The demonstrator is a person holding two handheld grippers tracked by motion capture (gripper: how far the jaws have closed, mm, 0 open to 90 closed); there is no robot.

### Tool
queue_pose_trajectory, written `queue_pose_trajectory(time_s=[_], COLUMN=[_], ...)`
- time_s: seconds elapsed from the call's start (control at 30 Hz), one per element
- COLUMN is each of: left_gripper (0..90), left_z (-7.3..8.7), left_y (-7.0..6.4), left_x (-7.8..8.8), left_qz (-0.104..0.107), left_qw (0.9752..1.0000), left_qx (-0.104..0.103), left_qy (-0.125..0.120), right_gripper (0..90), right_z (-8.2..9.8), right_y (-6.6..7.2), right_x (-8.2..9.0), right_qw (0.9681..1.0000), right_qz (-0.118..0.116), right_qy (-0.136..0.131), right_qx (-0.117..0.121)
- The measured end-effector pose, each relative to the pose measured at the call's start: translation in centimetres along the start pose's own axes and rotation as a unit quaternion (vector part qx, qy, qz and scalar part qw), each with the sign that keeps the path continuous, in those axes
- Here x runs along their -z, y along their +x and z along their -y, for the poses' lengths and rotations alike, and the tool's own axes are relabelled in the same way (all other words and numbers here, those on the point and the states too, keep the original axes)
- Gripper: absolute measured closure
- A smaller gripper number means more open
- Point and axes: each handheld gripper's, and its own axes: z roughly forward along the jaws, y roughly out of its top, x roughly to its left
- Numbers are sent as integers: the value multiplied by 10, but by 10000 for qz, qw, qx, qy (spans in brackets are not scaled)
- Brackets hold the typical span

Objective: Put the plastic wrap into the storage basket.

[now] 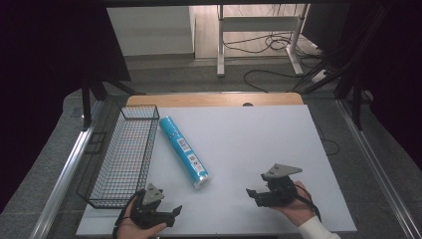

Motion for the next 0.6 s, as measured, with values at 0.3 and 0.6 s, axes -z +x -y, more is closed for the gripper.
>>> queue_pose_trajectory(time_s=[0.3, 0.6], left_gripper=[158, 158], left_z=[2, 3], left_y=[1, 0], left_x=[2, 2], left_qz=[-28, -5], left_qw=[10000, 10000], left_qx=[15, -33], left_qy=[-12, -16], right_gripper=[238, 218], right_z=[-42, -94], right_y=[9, 20], right_x=[-18, -55], right_qw=[9999, 9991], right_qz=[-103, -280], right_qy=[83, 288], right_qx=[-76, -105])
